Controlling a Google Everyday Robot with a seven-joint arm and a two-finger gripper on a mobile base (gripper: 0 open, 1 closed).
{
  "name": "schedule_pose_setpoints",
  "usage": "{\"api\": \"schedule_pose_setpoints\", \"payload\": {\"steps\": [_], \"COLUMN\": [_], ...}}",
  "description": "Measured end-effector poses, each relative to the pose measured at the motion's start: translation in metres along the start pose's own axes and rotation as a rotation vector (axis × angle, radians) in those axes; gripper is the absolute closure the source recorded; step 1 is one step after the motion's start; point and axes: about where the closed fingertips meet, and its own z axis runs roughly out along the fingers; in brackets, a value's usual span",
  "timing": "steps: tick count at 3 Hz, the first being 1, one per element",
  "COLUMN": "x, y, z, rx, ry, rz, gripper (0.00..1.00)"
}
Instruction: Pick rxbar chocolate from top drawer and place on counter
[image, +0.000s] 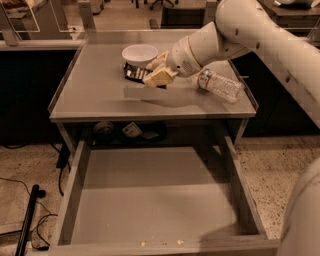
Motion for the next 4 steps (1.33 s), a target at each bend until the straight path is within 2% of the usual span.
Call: {"api": "schedule_pose_setpoints", "payload": {"steps": [1, 2, 3, 4], "x": [0.019, 0.049, 0.06, 0.061], "y": [-0.023, -0.036, -0.043, -0.044], "z": [0.003, -0.001, 0.001, 0.001], "rx": [0.037, 0.038, 0.029, 0.028], "ry": [-0.016, -0.057, -0.085, -0.086], "rz": [0.052, 0.1, 0.109, 0.109], "gripper": [1.0, 1.0, 1.0, 0.81]}}
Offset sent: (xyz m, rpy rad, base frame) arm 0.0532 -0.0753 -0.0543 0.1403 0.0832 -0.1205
